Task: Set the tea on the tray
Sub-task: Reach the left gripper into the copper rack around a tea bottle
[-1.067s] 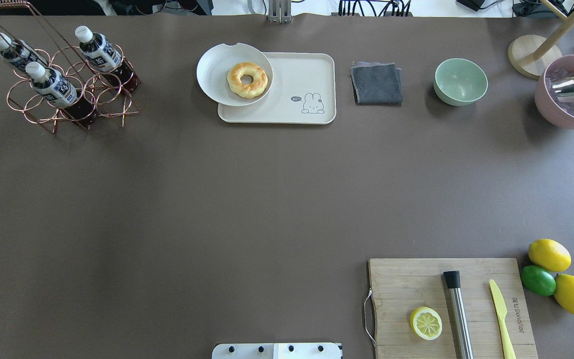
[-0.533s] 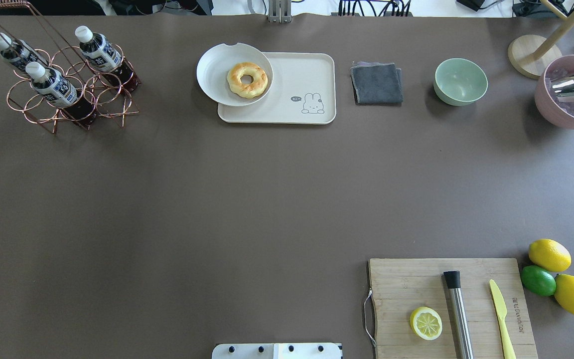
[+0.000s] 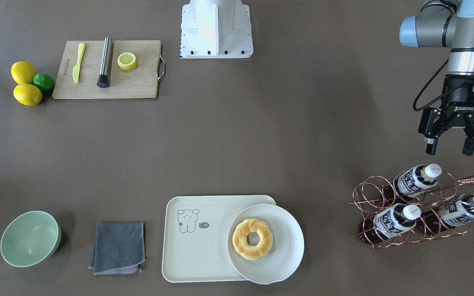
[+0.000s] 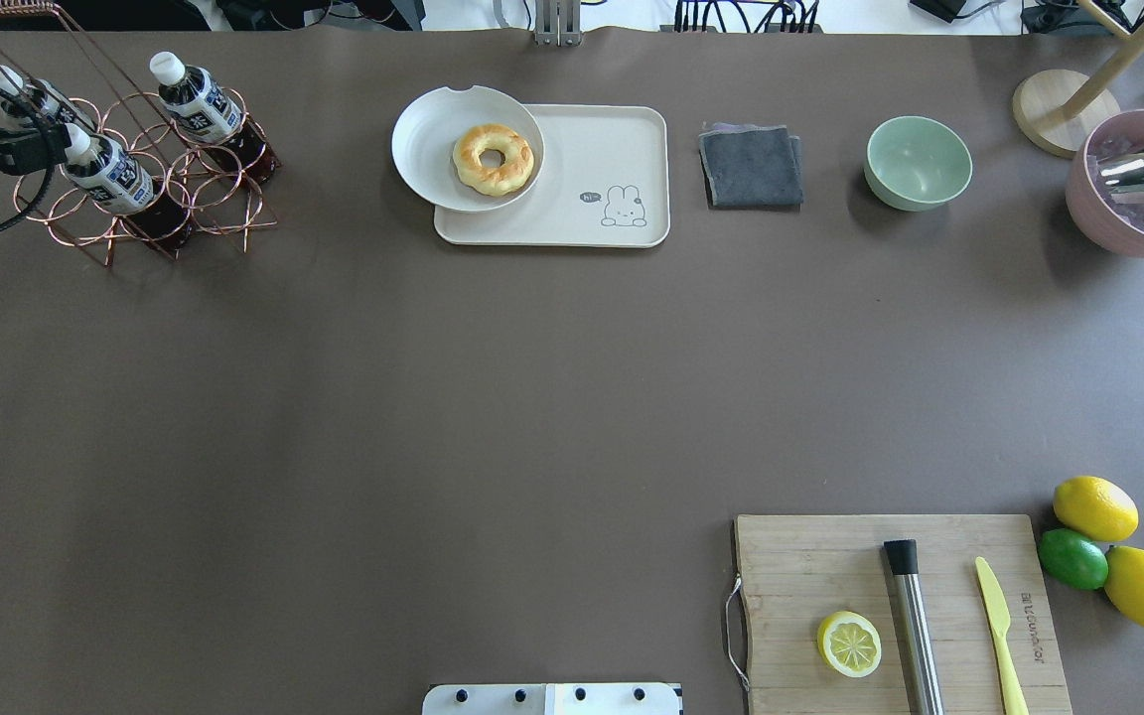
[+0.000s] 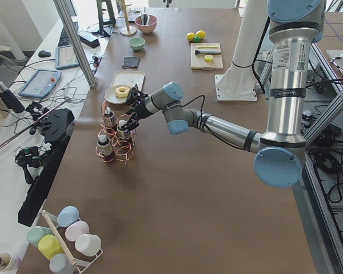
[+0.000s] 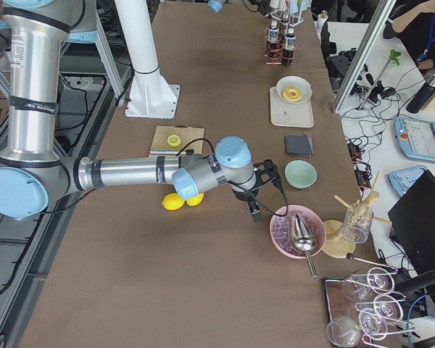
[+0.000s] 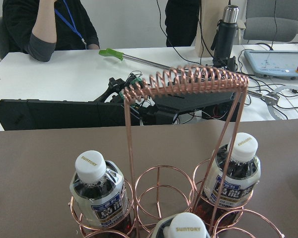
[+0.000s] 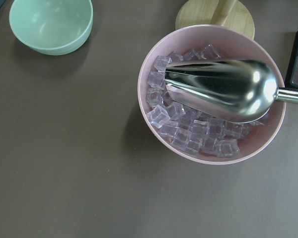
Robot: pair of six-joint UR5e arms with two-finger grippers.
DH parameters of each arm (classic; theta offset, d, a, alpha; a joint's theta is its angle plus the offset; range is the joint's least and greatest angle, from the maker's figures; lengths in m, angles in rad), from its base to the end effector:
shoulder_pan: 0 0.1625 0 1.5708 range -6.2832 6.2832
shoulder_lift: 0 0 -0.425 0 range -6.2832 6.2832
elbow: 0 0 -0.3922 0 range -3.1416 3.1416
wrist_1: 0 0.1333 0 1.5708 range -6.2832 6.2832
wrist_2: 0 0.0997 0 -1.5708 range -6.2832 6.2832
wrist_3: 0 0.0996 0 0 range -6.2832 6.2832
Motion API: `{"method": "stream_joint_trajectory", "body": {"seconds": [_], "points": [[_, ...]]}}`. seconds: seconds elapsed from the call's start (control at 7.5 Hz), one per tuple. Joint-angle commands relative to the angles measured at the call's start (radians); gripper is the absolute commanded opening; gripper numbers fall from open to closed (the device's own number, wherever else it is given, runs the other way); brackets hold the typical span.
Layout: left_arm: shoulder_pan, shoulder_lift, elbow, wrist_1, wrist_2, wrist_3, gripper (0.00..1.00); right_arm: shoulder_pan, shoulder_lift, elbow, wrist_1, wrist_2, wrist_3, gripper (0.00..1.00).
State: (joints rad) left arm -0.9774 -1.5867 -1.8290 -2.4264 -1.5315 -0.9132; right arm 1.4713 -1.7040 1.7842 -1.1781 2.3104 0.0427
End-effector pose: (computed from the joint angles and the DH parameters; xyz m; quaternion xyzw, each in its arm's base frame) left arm 0.1753 -0.5052 0.4336 0.4017 0.3540 -0.1448 0.8321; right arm 0.0205 -0.4611 0.5724 0.1929 -0.3660 -0.1104 0.9037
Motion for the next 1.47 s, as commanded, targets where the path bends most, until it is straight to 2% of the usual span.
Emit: {"method": "stream_joint_trajectory", "body": {"seconds": [0.0,0.93,1.07,1.33], "points": [[0.008,-0.065,0.071,-0.003,0.008,-0.001,0.81,0.000,0.000,0.000,0.000,0.000,0.000,1.00],[0.026,-0.091,0.111,-0.006,0.010,-0.001,0.73,-0.002,0.003,0.000,0.000,0.000,0.000,1.00],[0.049,-0.091,0.111,-0.008,0.046,-0.001,0.73,-0.002,0.003,0.000,0.000,0.000,0.000,1.00],[0.062,-0.085,0.106,-0.022,0.062,-0.001,0.69,-0.002,0.003,0.000,0.000,0.000,0.000,1.00]]}}
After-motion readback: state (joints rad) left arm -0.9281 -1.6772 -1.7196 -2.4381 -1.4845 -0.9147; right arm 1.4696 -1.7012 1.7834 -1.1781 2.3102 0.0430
